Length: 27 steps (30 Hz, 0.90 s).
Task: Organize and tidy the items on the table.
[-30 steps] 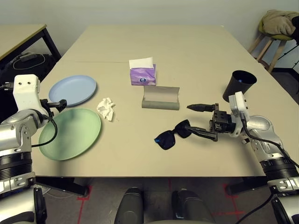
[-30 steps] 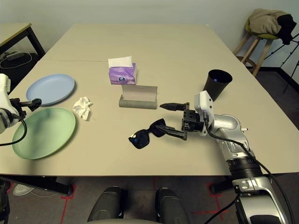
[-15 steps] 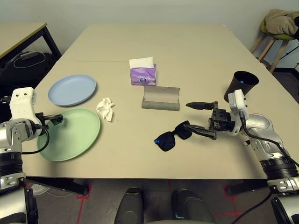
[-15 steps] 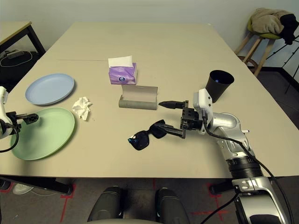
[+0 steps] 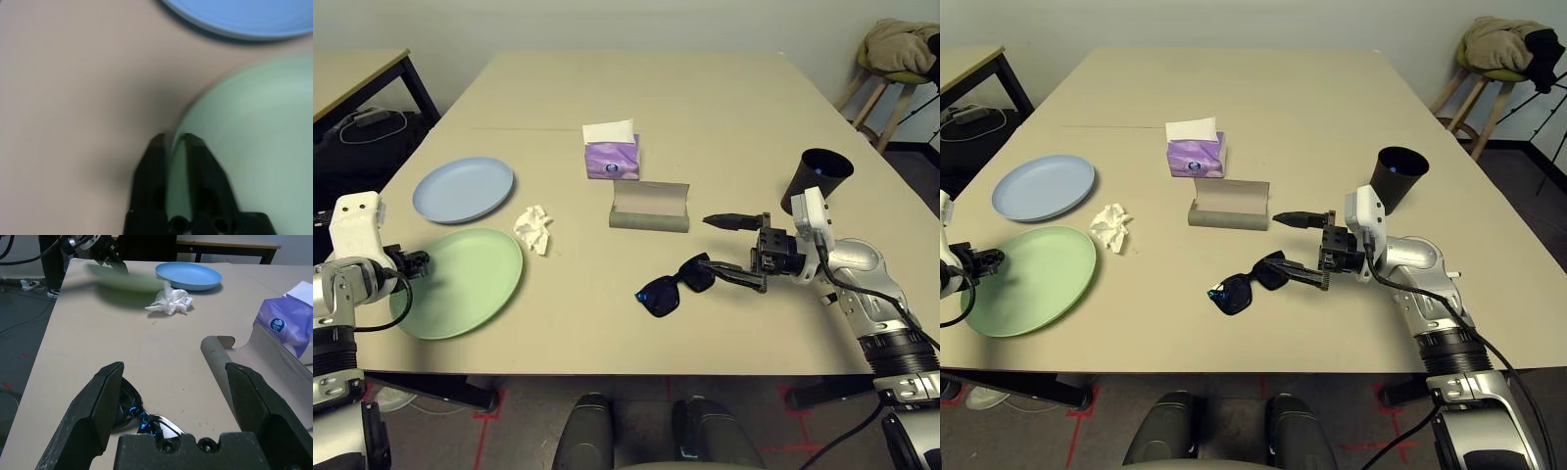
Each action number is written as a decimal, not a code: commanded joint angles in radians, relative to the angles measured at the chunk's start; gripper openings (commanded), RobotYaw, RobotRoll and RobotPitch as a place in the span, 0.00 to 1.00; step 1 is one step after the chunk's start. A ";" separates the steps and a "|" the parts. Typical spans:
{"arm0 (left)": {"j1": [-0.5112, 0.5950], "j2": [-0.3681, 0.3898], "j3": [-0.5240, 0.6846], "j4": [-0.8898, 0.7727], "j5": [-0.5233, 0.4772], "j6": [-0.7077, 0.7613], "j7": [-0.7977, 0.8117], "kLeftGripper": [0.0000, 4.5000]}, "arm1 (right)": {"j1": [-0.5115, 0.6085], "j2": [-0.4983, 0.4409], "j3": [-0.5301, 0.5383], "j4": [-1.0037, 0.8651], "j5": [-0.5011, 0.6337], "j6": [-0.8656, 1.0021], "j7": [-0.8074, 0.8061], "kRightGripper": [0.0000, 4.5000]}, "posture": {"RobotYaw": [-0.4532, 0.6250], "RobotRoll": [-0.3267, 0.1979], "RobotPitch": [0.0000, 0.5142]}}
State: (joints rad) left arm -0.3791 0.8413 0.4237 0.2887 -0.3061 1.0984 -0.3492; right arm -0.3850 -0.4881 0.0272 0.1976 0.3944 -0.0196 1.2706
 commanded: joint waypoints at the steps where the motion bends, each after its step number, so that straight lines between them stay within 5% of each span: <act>1: 0.018 -0.005 0.000 0.012 0.008 0.017 0.006 0.00 | -0.008 -0.006 0.000 0.002 -0.001 -0.011 0.003 1.00 | 0.63 0.62 0.10; 27: -0.018 0.024 0.014 -0.071 -0.052 0.086 -0.098 0.00 | -0.022 -0.008 0.006 -0.001 -0.006 -0.005 -0.012 1.00 | 0.63 0.62 0.10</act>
State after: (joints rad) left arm -0.3887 0.8510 0.4287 0.2434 -0.3410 1.1577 -0.4352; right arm -0.4040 -0.4899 0.0273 0.1996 0.3927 -0.0264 1.2577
